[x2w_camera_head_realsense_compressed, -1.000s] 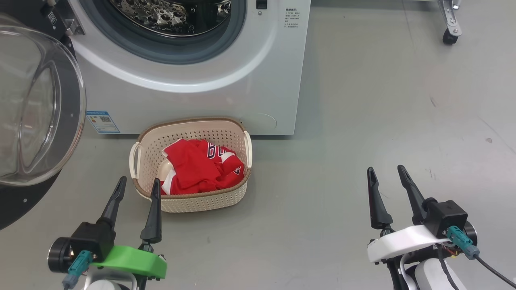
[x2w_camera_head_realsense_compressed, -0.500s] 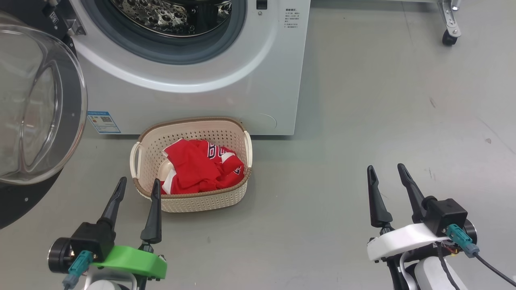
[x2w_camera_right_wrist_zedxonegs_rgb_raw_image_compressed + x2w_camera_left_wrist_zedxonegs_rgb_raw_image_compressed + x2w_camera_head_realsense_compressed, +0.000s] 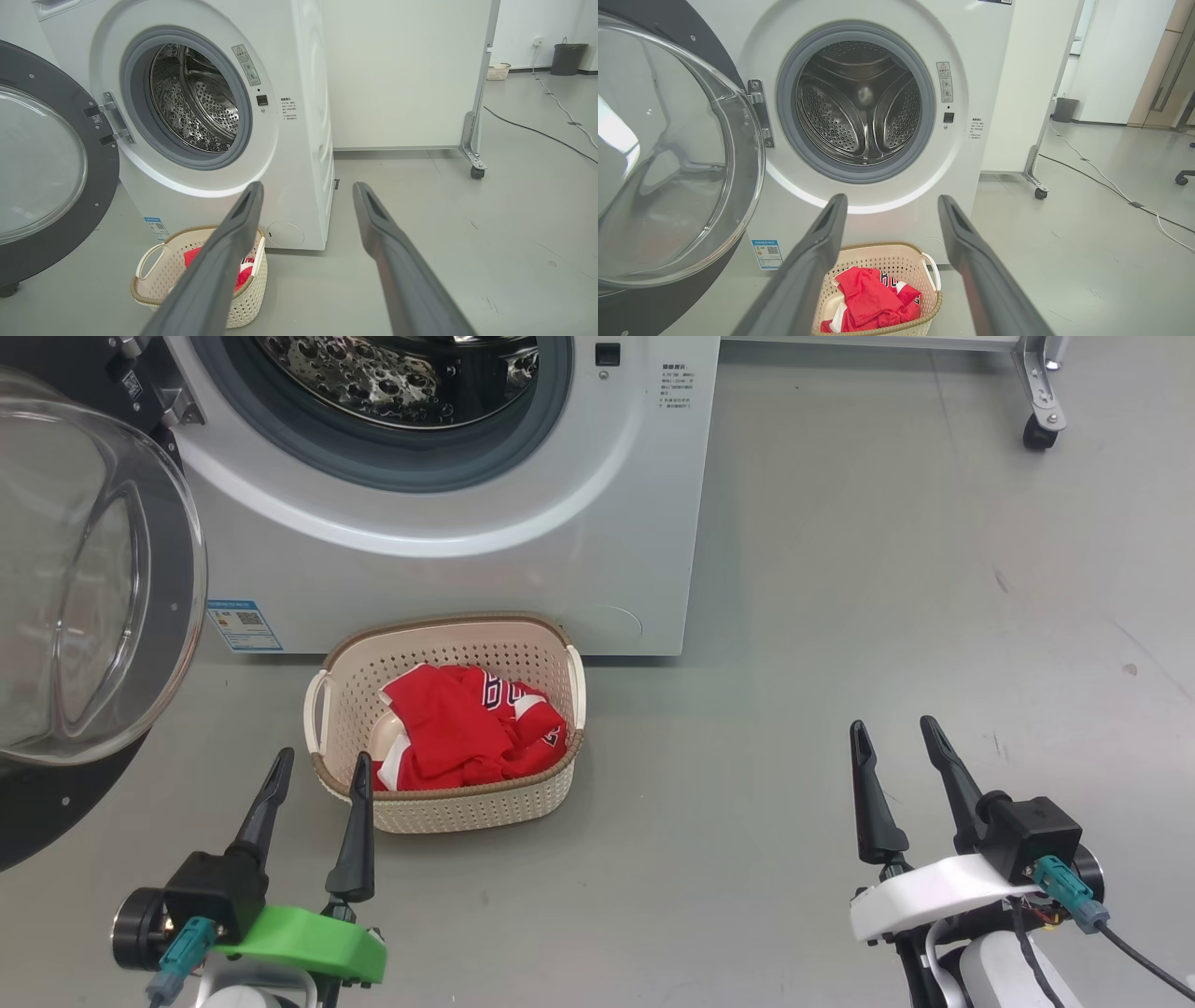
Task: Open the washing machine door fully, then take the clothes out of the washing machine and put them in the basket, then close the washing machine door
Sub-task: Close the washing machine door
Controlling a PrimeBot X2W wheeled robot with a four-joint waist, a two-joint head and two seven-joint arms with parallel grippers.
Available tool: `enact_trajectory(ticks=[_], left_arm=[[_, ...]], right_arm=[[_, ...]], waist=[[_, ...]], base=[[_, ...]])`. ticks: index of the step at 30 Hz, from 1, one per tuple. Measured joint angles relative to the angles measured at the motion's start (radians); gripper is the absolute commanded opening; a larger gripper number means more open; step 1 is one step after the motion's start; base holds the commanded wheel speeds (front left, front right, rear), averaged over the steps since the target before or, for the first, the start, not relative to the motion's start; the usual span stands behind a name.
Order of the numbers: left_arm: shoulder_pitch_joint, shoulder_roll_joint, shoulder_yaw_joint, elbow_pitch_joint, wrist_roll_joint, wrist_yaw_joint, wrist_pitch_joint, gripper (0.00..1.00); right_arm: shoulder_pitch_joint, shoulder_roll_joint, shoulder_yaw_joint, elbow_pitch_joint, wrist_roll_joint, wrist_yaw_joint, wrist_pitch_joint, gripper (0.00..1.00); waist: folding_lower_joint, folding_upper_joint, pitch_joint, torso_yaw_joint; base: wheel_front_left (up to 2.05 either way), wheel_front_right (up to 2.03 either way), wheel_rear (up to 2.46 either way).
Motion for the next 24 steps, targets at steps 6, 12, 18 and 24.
enact_trajectory(ticks=[6,12,18,24], left_arm=[[0.0,0.0,0.0,0.001,0.0,0.0,0.0,1.0],[0.0,0.0,0.0,0.001,0.0,0.001,0.0,1.0],[0.0,0.0,0.0,0.001,0.0,0.005,0.0,1.0],[0.0,0.0,0.0,0.001,0.009,0.005,0.0,1.0]], right_arm=[[0.0,0.0,0.0,0.001,0.0,0.0,0.0,1.0],[0.0,0.0,0.0,0.001,0.0,0.0,0.0,1.0],[0.0,0.0,0.002,0.001,0.0,0.0,0.0,1.0],[0.0,0.0,0.002,0.0,0.004,-0.001,0.0,1.0]], waist=[[0.0,0.0,-0.004,0.001],[0.0,0.0,-0.006,0.002],[0.0,0.0,-0.006,0.002],[0.0,0.0,-0.003,0.0]], base=[[0.0,0.0,0.0],[0.0,0.0,0.0],[0.0,0.0,0.0],[0.0,0.0,0.0]])
